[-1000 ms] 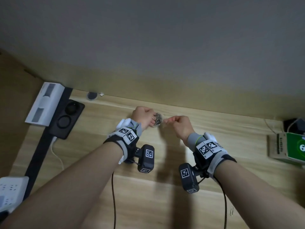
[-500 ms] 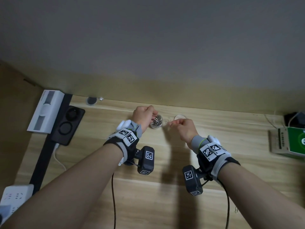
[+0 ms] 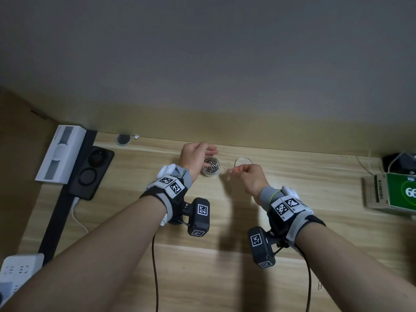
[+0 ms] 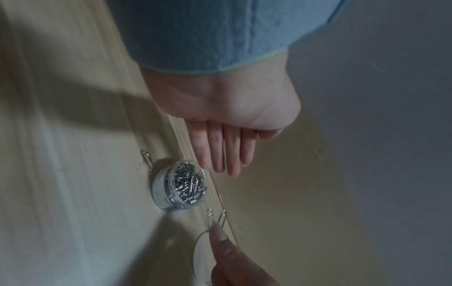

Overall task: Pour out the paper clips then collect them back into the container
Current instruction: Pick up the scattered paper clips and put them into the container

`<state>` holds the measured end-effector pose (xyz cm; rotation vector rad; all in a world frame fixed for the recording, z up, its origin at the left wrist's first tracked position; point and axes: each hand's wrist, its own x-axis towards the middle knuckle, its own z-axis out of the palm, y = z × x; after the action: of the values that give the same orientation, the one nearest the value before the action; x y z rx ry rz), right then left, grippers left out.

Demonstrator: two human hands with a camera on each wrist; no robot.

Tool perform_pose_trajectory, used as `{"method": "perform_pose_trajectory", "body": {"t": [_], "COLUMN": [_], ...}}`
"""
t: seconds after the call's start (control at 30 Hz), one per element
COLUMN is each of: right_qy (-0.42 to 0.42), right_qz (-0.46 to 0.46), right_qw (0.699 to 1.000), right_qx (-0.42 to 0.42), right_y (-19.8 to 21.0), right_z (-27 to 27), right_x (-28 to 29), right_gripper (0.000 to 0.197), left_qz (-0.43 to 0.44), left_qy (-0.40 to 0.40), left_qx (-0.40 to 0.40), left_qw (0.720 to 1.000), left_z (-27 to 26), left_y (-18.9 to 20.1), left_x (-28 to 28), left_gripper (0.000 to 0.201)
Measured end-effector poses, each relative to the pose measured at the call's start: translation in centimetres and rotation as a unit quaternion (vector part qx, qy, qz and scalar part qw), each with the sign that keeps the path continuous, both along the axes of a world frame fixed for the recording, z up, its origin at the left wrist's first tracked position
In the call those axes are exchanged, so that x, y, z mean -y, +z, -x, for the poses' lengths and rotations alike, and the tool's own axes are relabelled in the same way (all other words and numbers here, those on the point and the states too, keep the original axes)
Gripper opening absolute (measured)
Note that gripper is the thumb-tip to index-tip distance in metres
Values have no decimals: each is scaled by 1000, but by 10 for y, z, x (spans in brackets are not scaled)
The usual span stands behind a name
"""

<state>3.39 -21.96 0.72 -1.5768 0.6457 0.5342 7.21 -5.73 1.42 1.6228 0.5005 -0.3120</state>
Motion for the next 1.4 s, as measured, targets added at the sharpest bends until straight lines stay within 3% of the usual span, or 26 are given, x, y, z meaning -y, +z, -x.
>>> {"method": "perform_pose_trajectory", "body": {"t": [0.07, 0.13, 0.23, 0.3, 0.37, 0.53, 0.63, 0.87, 1.07, 1.17, 1.27, 1.4], "right_qy": [10, 71, 72, 68, 75, 47, 43, 17, 6, -13, -45, -114], "right_qz": [6, 50, 48, 56, 67, 93, 101, 83, 62, 45, -5, -94], "right_qw": [1000, 996, 996, 995, 993, 993, 993, 996, 998, 999, 999, 989], "right_qx": [4, 19, 33, 50, 59, 59, 36, 2, -17, -18, -14, -20], "right_y": [-3, -5, -8, -8, -7, -20, -21, -20, -20, -21, -21, -19], "right_z": [-2, -6, -13, -17, -17, -15, -8, 5, -1, -10, -16, -26], "right_x": [-2, -7, -20, -28, -29, -19, -7, 7, -3, -8, -11, -15], "right_gripper": [30, 12, 12, 14, 11, 25, 29, 27, 26, 29, 31, 35], "left_qz": [-17, -53, -111, -186, -266, -343, -360, -380, -343, -299, -272, -277], "left_qy": [21, 41, 43, -4, -82, -172, -185, -223, -127, -144, -167, -164], "left_qx": [18, 30, 23, 8, -3, 11, 6, -8, 29, 74, 69, 50], "left_qw": [999, 997, 993, 983, 960, 923, 915, 898, 930, 940, 945, 946], "left_z": [2, 4, 10, 16, 25, 31, 32, 31, 23, 11, 8, 7], "left_y": [3, 0, -17, -30, -38, -53, -55, -50, -41, -30, -26, -31], "left_x": [-4, -13, -35, -48, -56, -61, -59, -52, -58, -53, -40, -34], "left_gripper": [32, 31, 23, 14, 18, 31, 10, 32, 22, 16, 2, 6]}}
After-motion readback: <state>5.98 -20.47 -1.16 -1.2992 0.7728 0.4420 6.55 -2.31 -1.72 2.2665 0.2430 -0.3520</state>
